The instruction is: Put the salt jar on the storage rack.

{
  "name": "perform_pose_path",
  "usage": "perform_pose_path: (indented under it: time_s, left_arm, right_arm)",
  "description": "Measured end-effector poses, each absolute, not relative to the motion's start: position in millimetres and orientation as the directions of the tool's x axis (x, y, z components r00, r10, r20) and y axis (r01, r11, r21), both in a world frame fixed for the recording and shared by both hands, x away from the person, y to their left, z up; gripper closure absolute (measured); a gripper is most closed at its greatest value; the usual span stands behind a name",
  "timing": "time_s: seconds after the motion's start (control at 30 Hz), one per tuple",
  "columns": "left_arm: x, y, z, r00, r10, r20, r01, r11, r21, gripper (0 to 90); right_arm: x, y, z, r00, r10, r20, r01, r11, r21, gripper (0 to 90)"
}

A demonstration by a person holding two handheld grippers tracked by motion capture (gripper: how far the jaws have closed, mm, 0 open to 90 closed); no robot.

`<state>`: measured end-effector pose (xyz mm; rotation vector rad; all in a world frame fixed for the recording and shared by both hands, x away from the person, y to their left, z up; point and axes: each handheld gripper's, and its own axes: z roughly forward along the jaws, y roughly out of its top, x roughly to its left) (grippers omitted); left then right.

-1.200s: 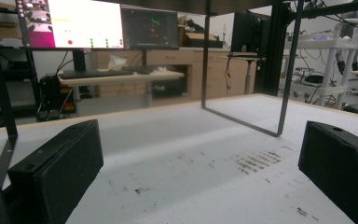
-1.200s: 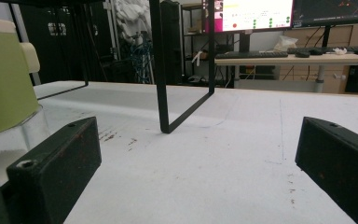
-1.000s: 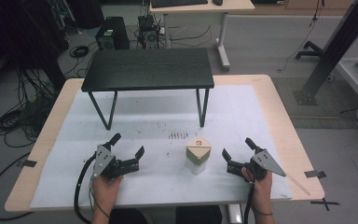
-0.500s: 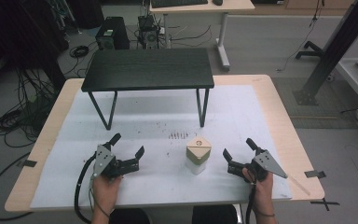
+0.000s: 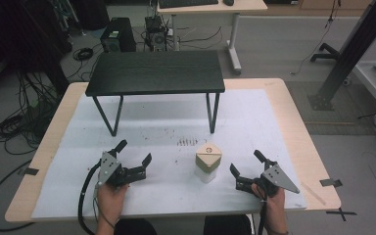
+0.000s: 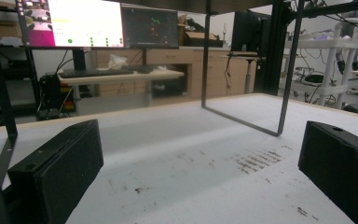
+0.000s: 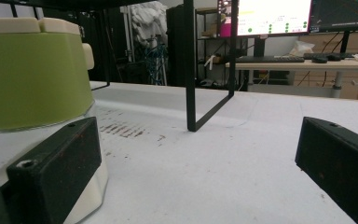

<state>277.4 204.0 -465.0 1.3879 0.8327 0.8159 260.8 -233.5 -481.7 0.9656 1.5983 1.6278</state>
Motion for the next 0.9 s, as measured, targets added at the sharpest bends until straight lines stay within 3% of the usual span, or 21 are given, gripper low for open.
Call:
perform_pose_path:
  time_s: [0.9]
  left_arm:
    - [278, 204, -465, 0.487, 0.873, -0.019, 0.001, 0.021, 1.0, 0.2]
  right_arm:
    - [240, -206, -482, -0.635, 0.768, 0.083, 0.053, -0.065, 0.997, 0.0]
